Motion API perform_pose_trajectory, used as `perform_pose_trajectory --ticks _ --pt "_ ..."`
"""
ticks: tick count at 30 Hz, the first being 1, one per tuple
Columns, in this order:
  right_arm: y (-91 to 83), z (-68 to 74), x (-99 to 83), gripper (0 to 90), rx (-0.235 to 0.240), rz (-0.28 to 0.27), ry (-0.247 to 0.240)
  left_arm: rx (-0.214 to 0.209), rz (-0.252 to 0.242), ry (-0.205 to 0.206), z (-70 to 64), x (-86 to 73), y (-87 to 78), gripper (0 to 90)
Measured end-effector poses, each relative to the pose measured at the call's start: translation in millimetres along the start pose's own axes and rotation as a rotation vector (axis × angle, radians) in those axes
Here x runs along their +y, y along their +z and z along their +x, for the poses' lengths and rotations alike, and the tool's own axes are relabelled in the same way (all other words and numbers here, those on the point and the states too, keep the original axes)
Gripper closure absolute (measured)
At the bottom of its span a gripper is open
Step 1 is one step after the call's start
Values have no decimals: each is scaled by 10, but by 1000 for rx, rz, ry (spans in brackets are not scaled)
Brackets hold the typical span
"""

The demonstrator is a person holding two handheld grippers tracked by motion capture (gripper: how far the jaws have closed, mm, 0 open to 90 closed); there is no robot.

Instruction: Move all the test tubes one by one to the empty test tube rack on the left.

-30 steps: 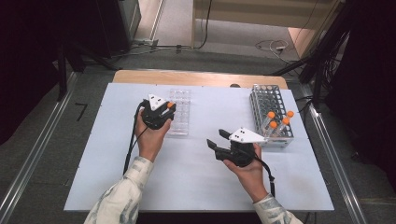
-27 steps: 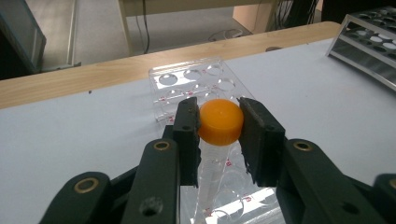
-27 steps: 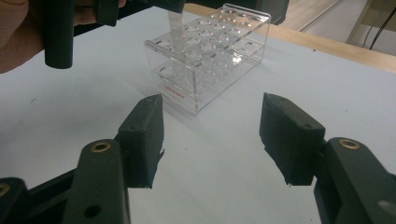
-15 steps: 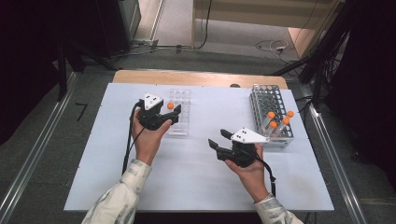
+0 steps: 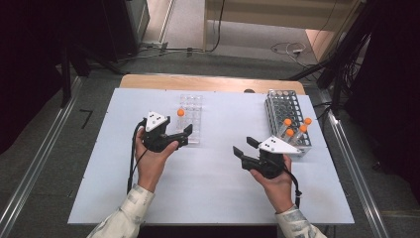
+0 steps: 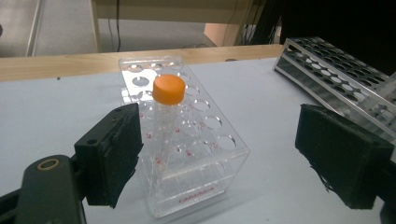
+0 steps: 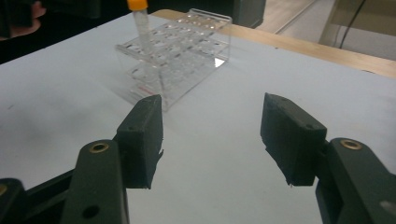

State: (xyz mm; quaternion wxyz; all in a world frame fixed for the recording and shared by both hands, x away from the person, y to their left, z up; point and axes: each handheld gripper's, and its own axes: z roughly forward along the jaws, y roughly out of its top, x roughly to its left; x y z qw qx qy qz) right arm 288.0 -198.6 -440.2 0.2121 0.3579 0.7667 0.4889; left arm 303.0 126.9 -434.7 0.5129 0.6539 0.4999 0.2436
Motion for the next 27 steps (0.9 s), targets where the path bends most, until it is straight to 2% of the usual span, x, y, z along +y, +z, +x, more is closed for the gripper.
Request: perform_pose_trajectory --ticks 3,11,22,27 --pt "-117 -143 -28 378 -41 -9 29 -11 -2 -6 -8 -47 -47 153" --pt "-321 -323 -108 377 -97 -21 49 -34 -2 -2 -50 -79 -149 137" --pt "-562 -601 -265 387 -190 -15 91 -28 23 -7 -49 -165 -175 134" --pt "-648 -747 -319 403 -251 -28 118 -30 20 -8 -62 -169 -181 134"
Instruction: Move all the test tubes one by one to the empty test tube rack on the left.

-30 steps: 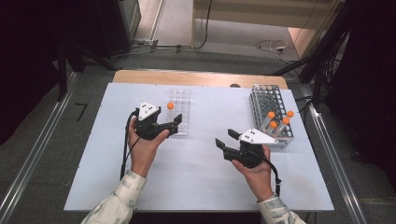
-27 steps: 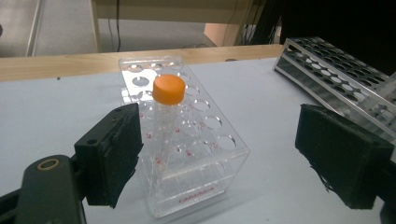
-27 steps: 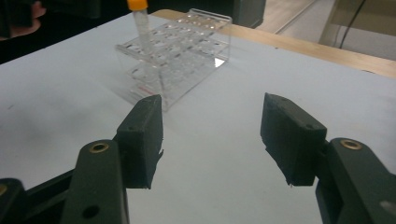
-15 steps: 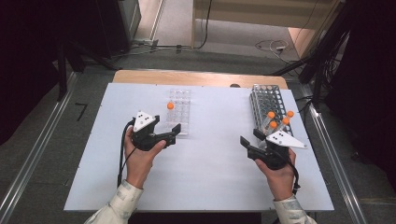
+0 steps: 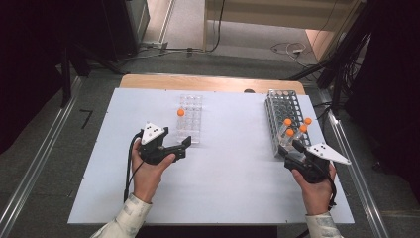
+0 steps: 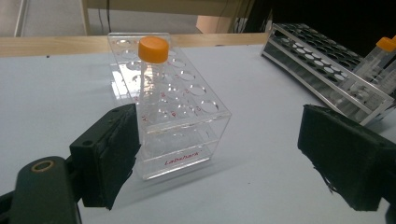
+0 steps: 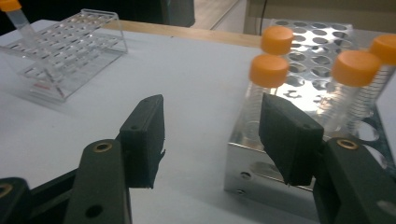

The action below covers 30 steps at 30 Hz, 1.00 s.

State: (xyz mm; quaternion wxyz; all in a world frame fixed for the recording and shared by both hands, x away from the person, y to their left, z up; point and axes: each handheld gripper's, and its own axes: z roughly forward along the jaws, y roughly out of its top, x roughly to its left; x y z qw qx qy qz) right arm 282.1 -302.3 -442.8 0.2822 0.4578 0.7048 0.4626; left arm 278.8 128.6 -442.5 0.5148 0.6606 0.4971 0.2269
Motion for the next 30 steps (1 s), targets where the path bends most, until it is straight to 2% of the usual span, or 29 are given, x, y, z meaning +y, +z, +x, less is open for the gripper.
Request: perform_pose_trajectory --ticks 5,11,22,30 --pt "44 -66 -16 441 -34 -5 6 -4 5 3 -15 -9 13 134" --pt "202 -130 -18 526 -55 -4 17 -10 9 2 -31 -31 47 134" --pt "360 -178 -33 628 -62 8 33 -12 12 7 -53 -37 52 134" --pt "391 -183 -38 710 -63 13 27 -18 9 5 -58 -38 51 134"
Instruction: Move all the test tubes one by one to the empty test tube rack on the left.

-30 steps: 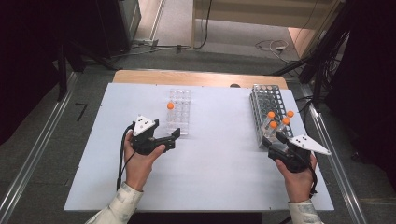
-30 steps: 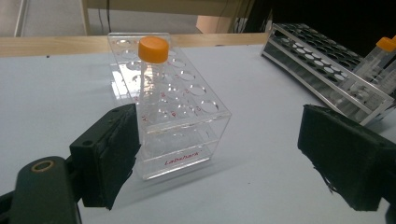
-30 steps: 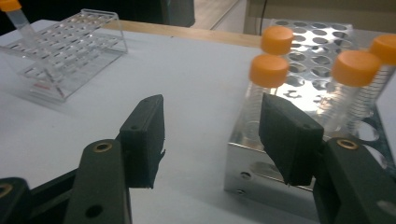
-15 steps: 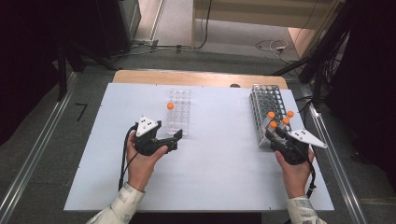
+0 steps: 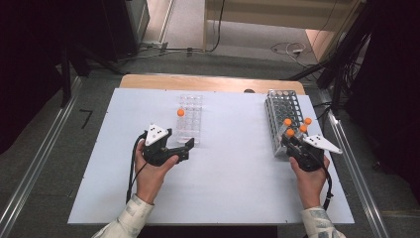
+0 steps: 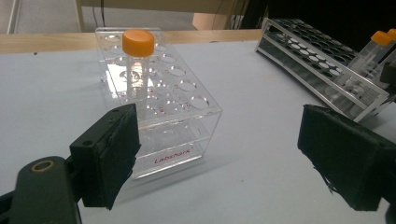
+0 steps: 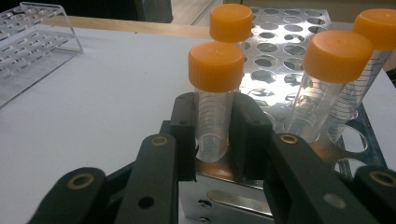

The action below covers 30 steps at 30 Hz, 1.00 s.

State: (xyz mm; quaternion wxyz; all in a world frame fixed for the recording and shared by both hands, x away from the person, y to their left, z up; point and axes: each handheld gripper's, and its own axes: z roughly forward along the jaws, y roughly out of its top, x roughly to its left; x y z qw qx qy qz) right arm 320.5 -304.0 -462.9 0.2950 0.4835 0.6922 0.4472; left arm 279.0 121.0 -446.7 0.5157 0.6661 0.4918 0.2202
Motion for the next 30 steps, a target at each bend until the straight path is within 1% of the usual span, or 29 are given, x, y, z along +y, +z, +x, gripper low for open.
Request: perform_pose_trajectory --ticks 4,10,13,18,21,24,26,30 --pt "-21 1 22 713 0 -12 3 0 2 0 -1 -1 0 134" --pt "-92 39 120 714 -6 -46 -15 1 3 0 -5 1 -2 136" --pt "-153 59 192 714 -12 -67 -25 3 2 -1 -2 4 -9 136" --pt "-287 69 308 715 -12 -114 -22 1 -1 0 -5 12 -19 136" --pt "-377 86 376 715 1 -143 -22 1 -2 -2 -14 16 -22 136" --pt "-451 140 431 716 23 -165 -25 -2 -2 2 -20 18 -26 136" --pt "-471 191 451 715 46 -170 -33 -4 -2 2 -28 20 -29 137" --pt "-454 314 460 715 93 -159 -49 -8 -4 6 -46 29 -44 138"
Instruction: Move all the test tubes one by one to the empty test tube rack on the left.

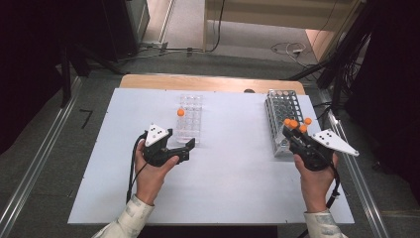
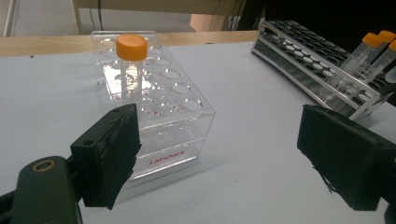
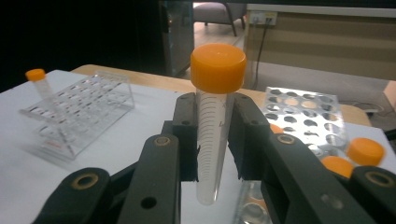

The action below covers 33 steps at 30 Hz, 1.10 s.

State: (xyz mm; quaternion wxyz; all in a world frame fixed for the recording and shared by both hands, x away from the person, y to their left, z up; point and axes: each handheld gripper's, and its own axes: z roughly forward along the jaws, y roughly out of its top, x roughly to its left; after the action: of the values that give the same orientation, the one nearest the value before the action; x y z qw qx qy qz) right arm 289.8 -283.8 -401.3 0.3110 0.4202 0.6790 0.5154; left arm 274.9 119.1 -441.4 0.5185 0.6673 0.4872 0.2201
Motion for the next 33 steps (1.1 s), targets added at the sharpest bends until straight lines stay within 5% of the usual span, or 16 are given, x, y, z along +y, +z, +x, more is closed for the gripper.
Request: perform_pose_trajectory --ticks 17,33 --pt "458 736 -170 717 207 103 -85 -49 -9 37 -178 20 -22 179" --pt "707 1388 -268 717 352 161 -164 -150 -43 90 -489 80 -69 268"
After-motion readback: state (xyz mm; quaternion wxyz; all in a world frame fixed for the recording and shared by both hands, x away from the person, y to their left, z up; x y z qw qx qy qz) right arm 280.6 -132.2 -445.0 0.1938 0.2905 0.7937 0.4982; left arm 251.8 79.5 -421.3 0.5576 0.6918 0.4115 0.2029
